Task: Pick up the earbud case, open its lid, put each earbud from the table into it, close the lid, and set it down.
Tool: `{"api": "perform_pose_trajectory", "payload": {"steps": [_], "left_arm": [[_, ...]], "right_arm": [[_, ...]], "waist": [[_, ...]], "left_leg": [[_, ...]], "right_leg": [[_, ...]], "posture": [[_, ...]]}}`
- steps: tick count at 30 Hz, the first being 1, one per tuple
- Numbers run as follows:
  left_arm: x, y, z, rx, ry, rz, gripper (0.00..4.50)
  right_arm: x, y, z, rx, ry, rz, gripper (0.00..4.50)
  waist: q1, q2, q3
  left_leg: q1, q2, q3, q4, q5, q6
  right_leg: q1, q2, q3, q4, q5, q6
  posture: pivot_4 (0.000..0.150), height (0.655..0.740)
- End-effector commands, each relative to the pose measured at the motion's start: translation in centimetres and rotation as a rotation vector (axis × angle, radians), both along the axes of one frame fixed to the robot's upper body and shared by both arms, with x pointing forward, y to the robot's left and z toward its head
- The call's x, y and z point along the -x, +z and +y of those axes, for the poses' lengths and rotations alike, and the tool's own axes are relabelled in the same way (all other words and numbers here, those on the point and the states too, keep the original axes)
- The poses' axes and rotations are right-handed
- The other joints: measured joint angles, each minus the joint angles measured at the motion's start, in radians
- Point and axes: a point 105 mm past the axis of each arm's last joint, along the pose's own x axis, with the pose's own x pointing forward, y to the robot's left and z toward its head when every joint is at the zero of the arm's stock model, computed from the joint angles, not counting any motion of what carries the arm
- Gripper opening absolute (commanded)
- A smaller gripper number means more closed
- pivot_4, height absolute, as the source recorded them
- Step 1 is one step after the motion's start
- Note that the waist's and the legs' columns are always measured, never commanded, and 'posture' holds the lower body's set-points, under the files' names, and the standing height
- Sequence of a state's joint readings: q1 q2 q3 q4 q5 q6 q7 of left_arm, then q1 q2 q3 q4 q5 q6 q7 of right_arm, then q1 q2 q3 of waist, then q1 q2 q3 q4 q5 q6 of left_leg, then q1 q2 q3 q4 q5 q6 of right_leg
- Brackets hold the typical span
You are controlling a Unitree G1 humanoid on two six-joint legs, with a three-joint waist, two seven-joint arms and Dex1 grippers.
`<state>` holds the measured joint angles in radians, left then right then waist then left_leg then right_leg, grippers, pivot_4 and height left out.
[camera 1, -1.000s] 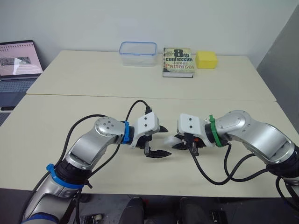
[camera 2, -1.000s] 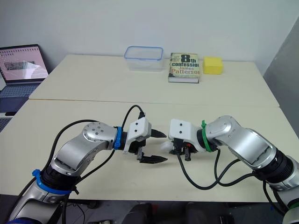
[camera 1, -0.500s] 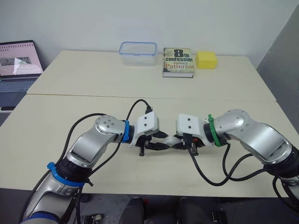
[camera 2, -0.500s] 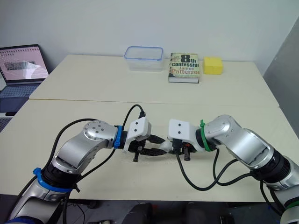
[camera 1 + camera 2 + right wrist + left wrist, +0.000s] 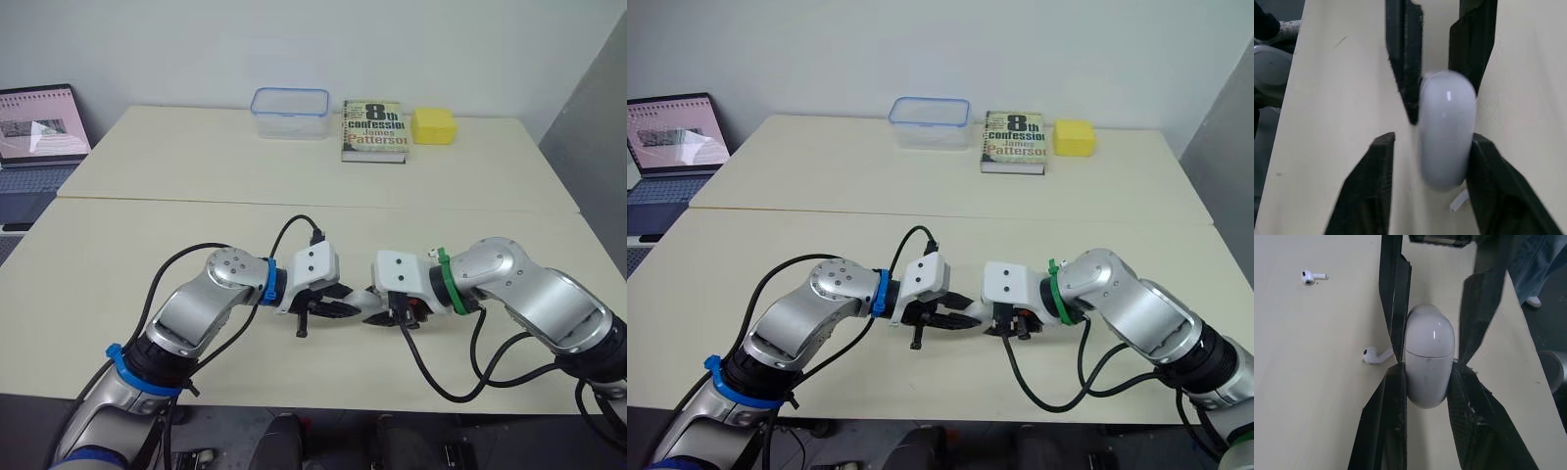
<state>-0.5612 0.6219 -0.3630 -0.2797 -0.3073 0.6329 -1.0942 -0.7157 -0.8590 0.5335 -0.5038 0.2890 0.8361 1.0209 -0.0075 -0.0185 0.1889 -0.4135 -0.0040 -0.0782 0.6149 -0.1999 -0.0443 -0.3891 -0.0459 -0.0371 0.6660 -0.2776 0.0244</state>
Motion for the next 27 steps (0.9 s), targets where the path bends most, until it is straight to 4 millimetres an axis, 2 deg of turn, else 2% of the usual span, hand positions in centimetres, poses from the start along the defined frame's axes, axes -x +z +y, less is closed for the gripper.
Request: {"api": "perform_pose_trajectory", "payload": {"steps": [1, 4, 7, 10, 13, 19, 27], "left_arm": [[0.2, 1.0, 0.3, 0.039, 0.030, -0.004, 0.76], [0.1, 0.9, 1.2, 0.078, 0.082, 0.032, 0.76], [0.6, 0.8, 2.2, 0.225, 0.122, 0.099, 0.76], [1.1, 1.0, 2.7, 0.411, 0.140, 0.126, 0.76], [1.1, 1.0, 2.8, 0.515, 0.175, 0.146, 0.76], [1.4, 1.1, 2.1, 0.543, 0.150, 0.104, 0.76], [2.2, 1.1, 1.3, 0.508, 0.089, 0.070, 0.76]], "right_arm": [[-0.1, 1.5, -0.8, -0.005, 0.010, -0.061, 3.20], [-0.5, 2.7, -2.2, -0.002, -0.013, -0.088, 3.24], [-0.8, 4.2, -3.5, -0.012, -0.012, -0.152, 3.24], [-0.6, 5.8, -3.0, -0.129, 0.047, -0.252, 3.24], [0.6, 6.0, -1.8, -0.216, 0.108, -0.256, 3.24], [0.7, 6.0, 0.0, -0.263, 0.119, -0.228, 3.24], [-0.8, 6.1, 1.1, -0.266, 0.086, -0.234, 3.24]], "waist": [[0.000, 0.000, 0.000], [0.000, 0.000, 0.000], [0.001, 0.000, 0.000], [0.002, 0.000, 0.000], [0.005, 0.000, 0.000], [0.006, 0.000, 0.000], [0.005, 0.000, 0.000]], "left_leg": [[0.000, 0.000, 0.000, 0.000, 0.000, 0.000], [0.000, 0.000, 0.000, 0.001, 0.000, 0.000], [0.000, 0.000, 0.000, 0.002, 0.000, 0.000], [0.000, 0.001, 0.000, 0.003, 0.000, 0.000], [0.000, 0.001, 0.000, 0.006, 0.000, 0.000], [0.000, 0.000, 0.000, 0.013, 0.000, 0.000], [0.000, -0.001, 0.000, 0.013, 0.000, 0.000]], "right_leg": [[0.000, 0.000, 0.000, 0.000, 0.000, 0.000], [0.000, 0.000, 0.000, 0.001, 0.000, 0.000], [0.000, 0.000, 0.000, 0.001, 0.000, 0.000], [0.001, 0.000, 0.000, 0.001, 0.000, 0.000], [0.001, 0.000, 0.000, 0.003, 0.000, 0.000], [0.002, -0.002, 0.001, 0.010, 0.000, -0.001], [0.001, -0.003, 0.001, 0.011, 0.000, -0.001]], "posture": [[0.150, 0.7400], [0.150, 0.7400], [0.150, 0.7400], [0.150, 0.7400], [0.150, 0.7400], [0.150, 0.7400], [0.150, 0.7400]]}}
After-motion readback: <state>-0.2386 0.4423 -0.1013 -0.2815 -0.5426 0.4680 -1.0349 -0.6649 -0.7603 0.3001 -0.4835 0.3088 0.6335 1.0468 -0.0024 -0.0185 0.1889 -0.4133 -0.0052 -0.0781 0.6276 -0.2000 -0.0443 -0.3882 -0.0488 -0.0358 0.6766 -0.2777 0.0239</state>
